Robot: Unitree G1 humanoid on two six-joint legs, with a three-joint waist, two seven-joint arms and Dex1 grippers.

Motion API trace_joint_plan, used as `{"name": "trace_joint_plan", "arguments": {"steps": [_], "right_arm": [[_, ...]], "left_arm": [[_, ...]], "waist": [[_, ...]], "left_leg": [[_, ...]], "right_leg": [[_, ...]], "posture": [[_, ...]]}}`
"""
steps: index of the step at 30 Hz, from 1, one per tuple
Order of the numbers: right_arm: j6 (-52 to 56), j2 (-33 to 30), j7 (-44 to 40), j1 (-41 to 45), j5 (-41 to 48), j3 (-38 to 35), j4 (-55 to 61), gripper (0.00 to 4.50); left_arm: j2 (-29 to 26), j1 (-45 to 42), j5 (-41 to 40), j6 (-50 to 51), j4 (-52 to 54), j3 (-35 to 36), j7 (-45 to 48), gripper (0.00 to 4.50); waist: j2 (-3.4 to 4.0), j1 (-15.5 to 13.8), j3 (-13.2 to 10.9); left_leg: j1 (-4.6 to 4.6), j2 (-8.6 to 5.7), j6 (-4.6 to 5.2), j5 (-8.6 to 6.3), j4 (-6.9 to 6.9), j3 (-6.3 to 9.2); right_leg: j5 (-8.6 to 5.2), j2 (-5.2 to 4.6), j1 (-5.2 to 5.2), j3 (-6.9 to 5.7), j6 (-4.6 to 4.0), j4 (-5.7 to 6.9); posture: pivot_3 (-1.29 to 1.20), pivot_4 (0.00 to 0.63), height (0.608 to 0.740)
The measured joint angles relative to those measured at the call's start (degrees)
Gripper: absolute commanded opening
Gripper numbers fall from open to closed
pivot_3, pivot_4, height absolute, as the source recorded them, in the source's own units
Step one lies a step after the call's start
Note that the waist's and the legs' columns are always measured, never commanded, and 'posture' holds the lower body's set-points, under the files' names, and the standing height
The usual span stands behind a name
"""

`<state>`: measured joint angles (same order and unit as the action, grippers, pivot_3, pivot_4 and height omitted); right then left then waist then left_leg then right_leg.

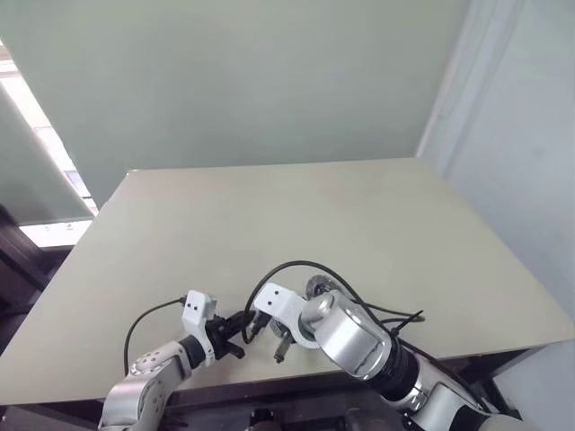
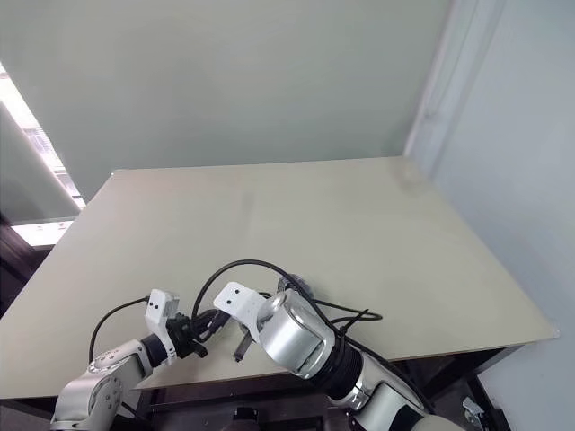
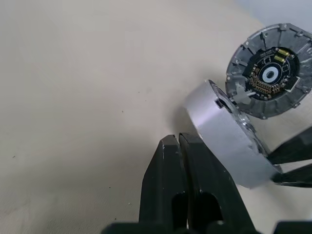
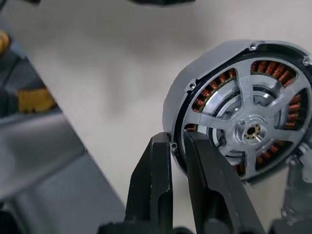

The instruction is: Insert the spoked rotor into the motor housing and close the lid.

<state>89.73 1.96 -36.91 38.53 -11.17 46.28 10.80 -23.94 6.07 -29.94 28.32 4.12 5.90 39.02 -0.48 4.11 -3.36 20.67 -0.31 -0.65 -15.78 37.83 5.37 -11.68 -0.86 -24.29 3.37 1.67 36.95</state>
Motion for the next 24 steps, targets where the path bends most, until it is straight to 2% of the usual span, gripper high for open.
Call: {"name": "trace_joint_plan", "arguments": {"steps": [4,6,8,14,24], "right_arm": [[2.4,0.5,3.1,2.3,3.5,2.0,-0.5,0.09],[2.3,2.6,6.1,2.2,4.3,1.7,-2.1,0.09],[2.0,5.2,8.9,1.2,4.5,0.4,-4.0,0.09],[0.2,5.6,14.6,0.1,6.5,-3.6,-7.6,0.09],[-6.2,3.8,14.6,0.0,12.5,-4.7,-2.2,0.09]], "left_arm": [[0.4,-0.3,0.0,-0.2,0.0,-0.1,-0.1,0.0],[0.8,-0.6,0.0,-0.3,-0.1,-0.3,-0.1,0.0],[1.3,-0.9,0.1,-0.4,-0.3,-0.5,-0.1,0.0],[1.5,-1.1,0.7,-0.9,-0.6,-0.7,-0.1,0.0],[0.6,-1.1,0.7,-0.9,-1.1,0.5,0.1,0.0]], "waist": [[0.01,0.0,0.0],[0.01,0.2,0.0],[0.01,0.2,0.0],[0.01,0.2,0.0],[0.01,0.3,0.0]], "left_leg": [[0.0,0.01,0.0,0.0,-0.03,0.0],[-0.01,0.02,0.0,0.0,-0.02,0.0],[-0.01,0.02,0.0,0.0,-0.01,0.0],[-0.01,-0.02,0.01,0.0,0.07,-0.01],[-0.01,0.02,0.01,0.0,0.01,0.0]], "right_leg": [[0.0,0.0,-0.01,0.0,0.0,0.0],[0.0,0.02,-0.01,0.0,0.0,0.01],[0.0,0.02,0.0,-0.01,0.0,0.01],[0.01,-0.03,0.04,-0.02,0.01,0.0],[0.01,0.02,0.02,-0.03,0.01,0.01]], "posture": [[0.0,0.0,0.74],[0.0,0.0,0.74],[0.0,0.0,0.74],[0.0,0.0,0.74],[0.0,0.0,0.74]]}}
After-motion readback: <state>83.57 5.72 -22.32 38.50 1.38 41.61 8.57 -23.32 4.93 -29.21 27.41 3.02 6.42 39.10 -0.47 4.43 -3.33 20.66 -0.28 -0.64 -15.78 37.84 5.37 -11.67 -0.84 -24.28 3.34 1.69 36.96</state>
